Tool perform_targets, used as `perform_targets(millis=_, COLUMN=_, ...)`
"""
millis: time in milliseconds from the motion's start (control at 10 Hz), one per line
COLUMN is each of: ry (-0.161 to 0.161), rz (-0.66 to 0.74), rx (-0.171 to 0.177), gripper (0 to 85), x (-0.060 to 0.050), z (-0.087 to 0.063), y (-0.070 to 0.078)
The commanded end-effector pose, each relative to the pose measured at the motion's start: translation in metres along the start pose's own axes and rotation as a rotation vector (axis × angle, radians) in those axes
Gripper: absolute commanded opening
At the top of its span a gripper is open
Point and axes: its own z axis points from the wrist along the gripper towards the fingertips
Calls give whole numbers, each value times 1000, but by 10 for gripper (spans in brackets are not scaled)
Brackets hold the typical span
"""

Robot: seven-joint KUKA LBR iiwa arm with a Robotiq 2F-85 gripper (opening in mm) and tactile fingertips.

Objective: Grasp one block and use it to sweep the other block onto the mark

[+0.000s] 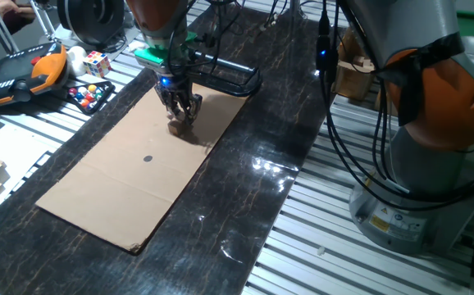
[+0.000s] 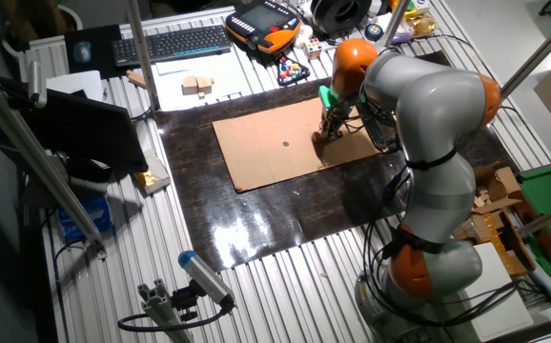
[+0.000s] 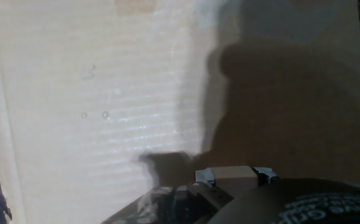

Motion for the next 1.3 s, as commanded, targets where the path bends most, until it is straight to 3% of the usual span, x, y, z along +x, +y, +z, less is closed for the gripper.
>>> perform_targets(millis=0, ry=0, rz=1, rx=1, gripper=10, x=1, z=0, y=0)
perform_targets(millis=600, ry=0, rz=-25, rx=-5, gripper=10, x=0, z=0, y=0)
perform_targets(millis=1000, ry=24, rz=-29, rx=-11, gripper=10, x=0, z=0, y=0)
perform_targets(millis=1200, ry=20, rz=-23, rx=-8, gripper=10, x=0, z=0, y=0)
